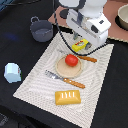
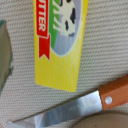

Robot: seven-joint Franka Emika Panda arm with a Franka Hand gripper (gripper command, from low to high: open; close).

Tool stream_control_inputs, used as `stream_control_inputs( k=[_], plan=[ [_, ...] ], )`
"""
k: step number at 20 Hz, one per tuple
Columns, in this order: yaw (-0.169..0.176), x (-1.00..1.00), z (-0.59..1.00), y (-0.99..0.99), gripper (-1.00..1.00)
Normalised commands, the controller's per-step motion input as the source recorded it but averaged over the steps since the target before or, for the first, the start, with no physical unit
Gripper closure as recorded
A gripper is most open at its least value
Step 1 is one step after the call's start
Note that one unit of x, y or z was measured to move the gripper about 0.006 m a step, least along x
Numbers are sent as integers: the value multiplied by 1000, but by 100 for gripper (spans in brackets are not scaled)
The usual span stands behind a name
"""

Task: Interact with the objects in diverse but meaningful ways.

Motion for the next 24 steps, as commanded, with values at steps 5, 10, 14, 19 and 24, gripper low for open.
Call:
stream_control_inputs(
  k=[5, 10, 14, 19, 24],
  plan=[
    [-88, 146, 983, -492, -100],
    [-129, 409, 628, -449, -100],
    [-124, 372, 346, -547, -100],
    [-94, 457, 66, -619, -100],
    [-54, 505, -21, -735, -100]
  ],
)
